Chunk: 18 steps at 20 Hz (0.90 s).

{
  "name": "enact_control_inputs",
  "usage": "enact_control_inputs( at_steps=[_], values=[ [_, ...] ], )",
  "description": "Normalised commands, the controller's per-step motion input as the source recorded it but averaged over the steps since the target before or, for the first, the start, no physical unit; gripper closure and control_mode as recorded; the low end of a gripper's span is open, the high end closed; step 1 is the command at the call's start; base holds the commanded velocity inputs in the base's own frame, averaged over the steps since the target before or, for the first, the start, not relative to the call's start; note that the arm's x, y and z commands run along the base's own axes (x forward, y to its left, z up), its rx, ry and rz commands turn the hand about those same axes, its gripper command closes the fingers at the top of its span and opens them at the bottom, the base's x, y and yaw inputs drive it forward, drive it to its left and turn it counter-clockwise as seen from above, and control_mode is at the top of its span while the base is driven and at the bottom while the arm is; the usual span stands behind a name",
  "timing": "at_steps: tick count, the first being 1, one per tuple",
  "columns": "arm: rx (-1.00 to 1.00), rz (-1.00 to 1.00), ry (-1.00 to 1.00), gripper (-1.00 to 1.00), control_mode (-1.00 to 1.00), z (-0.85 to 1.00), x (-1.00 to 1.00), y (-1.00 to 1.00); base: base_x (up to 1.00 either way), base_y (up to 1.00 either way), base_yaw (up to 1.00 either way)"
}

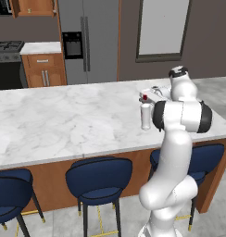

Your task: Get the candle and the liquor from the cabinet and move them to the dining counter.

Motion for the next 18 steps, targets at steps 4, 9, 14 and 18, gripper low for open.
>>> enact_control_inputs(
  at_steps=[4, 9, 14, 18],
  values=[
    [0.10, 0.00, -0.02, 1.00, -1.00, -0.28, 0.17, 0.00, 0.00, 0.00, 0.00],
    [0.08, 0.00, -0.04, 1.00, -1.00, -0.19, 0.08, 0.00, 0.00, 0.00, 0.00],
    [0.01, 0.00, -0.08, 1.00, -1.00, -0.10, 0.00, 0.00, 0.00, 0.00, 0.00],
    [0.00, -0.06, -0.05, 1.00, -1.00, -0.01, 0.00, 0.04, 0.00, 0.00, 0.00]
  ],
)
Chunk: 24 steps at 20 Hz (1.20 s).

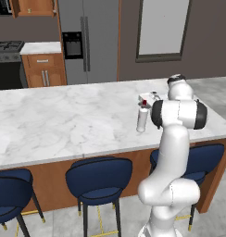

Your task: Get the candle and the liquor from the cabinet and move them to the dining counter.

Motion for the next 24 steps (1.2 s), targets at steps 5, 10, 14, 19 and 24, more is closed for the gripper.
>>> enact_control_inputs(
  at_steps=[5, 10, 14, 19, 24],
  values=[
    [0.00, -0.09, -0.03, 1.00, -1.00, -0.04, 0.00, 0.08, 0.00, 0.00, 0.00],
    [0.00, -0.10, -0.05, 1.00, -1.00, -0.12, 0.00, 0.10, 0.00, 0.00, 0.00],
    [0.00, -0.13, -0.04, 1.00, -1.00, -0.06, 0.00, 0.09, 0.00, 0.00, 0.00],
    [0.00, -0.17, -0.01, 1.00, -1.00, 0.00, 0.00, 0.08, 0.00, 0.00, 0.00],
    [0.00, -0.12, 0.00, 1.00, -1.00, -0.03, 0.01, 0.10, 0.00, 0.00, 0.00]
  ],
)
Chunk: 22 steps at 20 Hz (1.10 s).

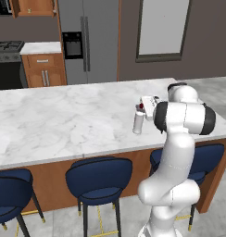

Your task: Get the candle and the liquor from the cabinet and move them to the dining counter.

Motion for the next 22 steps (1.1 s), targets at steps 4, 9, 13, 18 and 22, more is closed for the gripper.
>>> enact_control_inputs(
  at_steps=[4, 9, 13, 18, 22],
  values=[
    [0.00, -0.01, 0.00, 1.00, -1.00, -0.07, 0.12, 0.33, 0.00, 0.00, 0.00],
    [0.00, 0.00, 0.00, 1.00, -1.00, -0.18, 0.05, 0.21, 0.00, 0.00, 0.00],
    [0.00, 0.00, 0.00, 1.00, -1.00, -0.30, 0.13, 0.25, 0.00, 0.00, 0.00],
    [0.00, 0.00, 0.02, 1.00, -1.00, -0.30, 0.19, 0.24, 0.00, 0.00, 0.00],
    [0.00, 0.00, 0.00, 1.00, -1.00, -0.22, 0.23, 0.23, 0.00, 0.00, 0.00]
  ],
)
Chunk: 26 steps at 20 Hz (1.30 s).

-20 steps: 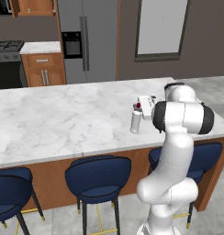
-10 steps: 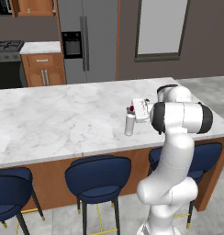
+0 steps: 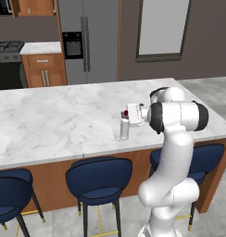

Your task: Get the candle and the liquor from the cabinet and move them to the dining counter.

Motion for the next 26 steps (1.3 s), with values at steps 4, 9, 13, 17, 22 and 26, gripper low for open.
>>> enact_control_inputs(
  at_steps=[4, 9, 13, 17, 22, 26],
  values=[
    [0.00, 0.00, 0.00, 1.00, -1.00, -0.04, 0.33, 0.13, 0.00, 0.00, 0.00],
    [0.00, -0.02, 0.00, 1.00, -1.00, 0.00, 0.22, 0.00, 0.00, 0.00, 0.00],
    [0.00, -0.02, 0.00, 1.00, -1.00, 0.00, 0.23, 0.00, 0.00, 0.00, 0.00],
    [0.00, -0.02, 0.00, 1.00, -1.00, -0.02, 0.19, 0.00, 0.00, 0.00, 0.00],
    [0.00, -0.03, 0.00, 1.00, -1.00, -0.02, 0.30, 0.00, 0.00, 0.00, 0.00],
    [0.00, -0.02, 0.00, 1.00, -1.00, 0.00, 0.31, 0.00, 0.00, 0.00, 0.00]
  ],
)
